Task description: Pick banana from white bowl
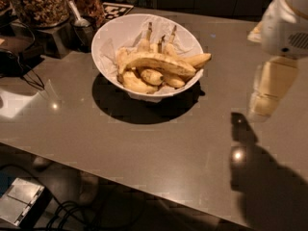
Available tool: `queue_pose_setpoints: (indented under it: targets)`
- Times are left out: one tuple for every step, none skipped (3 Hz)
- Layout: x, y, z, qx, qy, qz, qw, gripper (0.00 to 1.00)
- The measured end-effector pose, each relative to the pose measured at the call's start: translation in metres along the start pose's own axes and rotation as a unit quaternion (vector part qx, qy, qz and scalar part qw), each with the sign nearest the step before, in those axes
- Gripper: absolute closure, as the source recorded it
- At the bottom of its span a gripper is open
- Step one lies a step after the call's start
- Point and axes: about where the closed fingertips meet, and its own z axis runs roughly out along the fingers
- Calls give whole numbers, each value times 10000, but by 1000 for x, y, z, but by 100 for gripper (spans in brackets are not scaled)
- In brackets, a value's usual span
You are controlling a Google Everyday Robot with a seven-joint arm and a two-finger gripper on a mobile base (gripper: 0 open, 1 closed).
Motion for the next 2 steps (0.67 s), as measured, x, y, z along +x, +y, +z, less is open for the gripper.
queue_pose_setpoints:
  targets:
    - [-25, -22, 20, -292, 354, -163, 9988, 0]
    - [-47, -38, 29, -319, 405, -333, 9981, 0]
